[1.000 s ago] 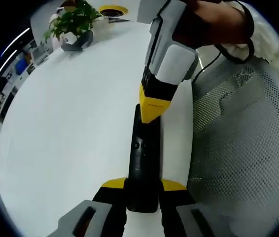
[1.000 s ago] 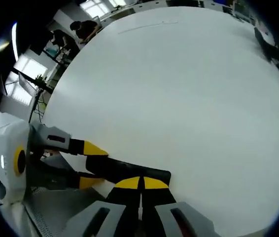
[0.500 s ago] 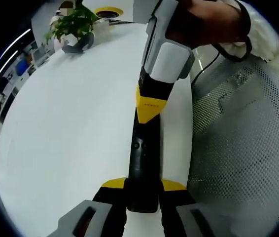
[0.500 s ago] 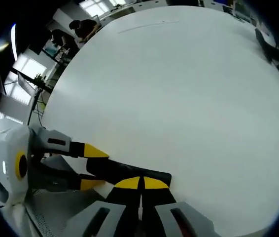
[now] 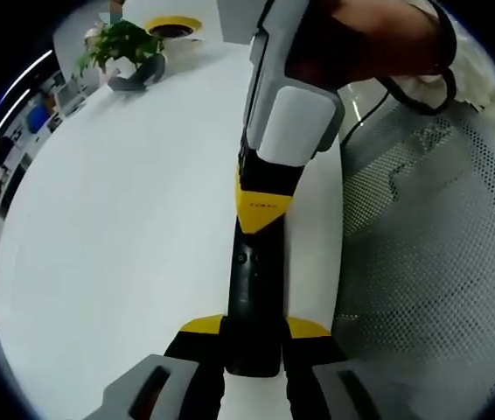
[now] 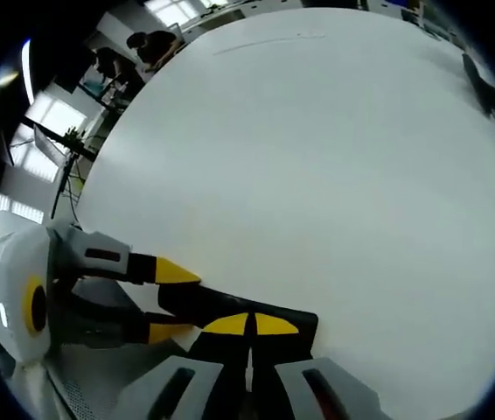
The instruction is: Press the specified remote control buttons in sequence, fully releasing each button before pressing the next.
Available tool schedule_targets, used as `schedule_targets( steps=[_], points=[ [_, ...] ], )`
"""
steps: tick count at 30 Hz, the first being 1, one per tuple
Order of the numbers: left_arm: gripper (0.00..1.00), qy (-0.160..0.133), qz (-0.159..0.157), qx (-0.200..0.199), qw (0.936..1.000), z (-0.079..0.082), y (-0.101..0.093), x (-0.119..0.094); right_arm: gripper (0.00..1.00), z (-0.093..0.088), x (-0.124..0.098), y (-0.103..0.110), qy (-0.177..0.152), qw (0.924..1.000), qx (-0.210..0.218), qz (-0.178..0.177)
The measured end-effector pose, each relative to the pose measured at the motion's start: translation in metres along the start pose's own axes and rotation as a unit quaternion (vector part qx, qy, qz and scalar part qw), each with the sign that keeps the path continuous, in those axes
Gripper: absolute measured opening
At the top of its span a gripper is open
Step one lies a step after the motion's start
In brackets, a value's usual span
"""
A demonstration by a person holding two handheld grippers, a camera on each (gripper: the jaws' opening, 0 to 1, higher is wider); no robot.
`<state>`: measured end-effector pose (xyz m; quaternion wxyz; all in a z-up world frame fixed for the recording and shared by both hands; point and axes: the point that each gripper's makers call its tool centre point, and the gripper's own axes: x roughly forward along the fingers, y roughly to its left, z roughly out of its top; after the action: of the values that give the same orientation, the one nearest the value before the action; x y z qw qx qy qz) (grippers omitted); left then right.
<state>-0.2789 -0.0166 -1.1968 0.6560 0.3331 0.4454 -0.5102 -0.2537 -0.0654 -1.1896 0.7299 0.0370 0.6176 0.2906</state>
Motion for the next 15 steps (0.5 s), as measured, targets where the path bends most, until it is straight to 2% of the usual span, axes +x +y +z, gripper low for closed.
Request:
schedule_targets(
  steps=[15],
  points=[
    [0.24, -0.004, 0.000, -0.006, 1.0000, -0.0010, -0.0006, -0.0003, 0.00, -0.0009, 0.0025, 0.0001, 0.035, 0.9987, -0.024, -0.028]
  ],
)
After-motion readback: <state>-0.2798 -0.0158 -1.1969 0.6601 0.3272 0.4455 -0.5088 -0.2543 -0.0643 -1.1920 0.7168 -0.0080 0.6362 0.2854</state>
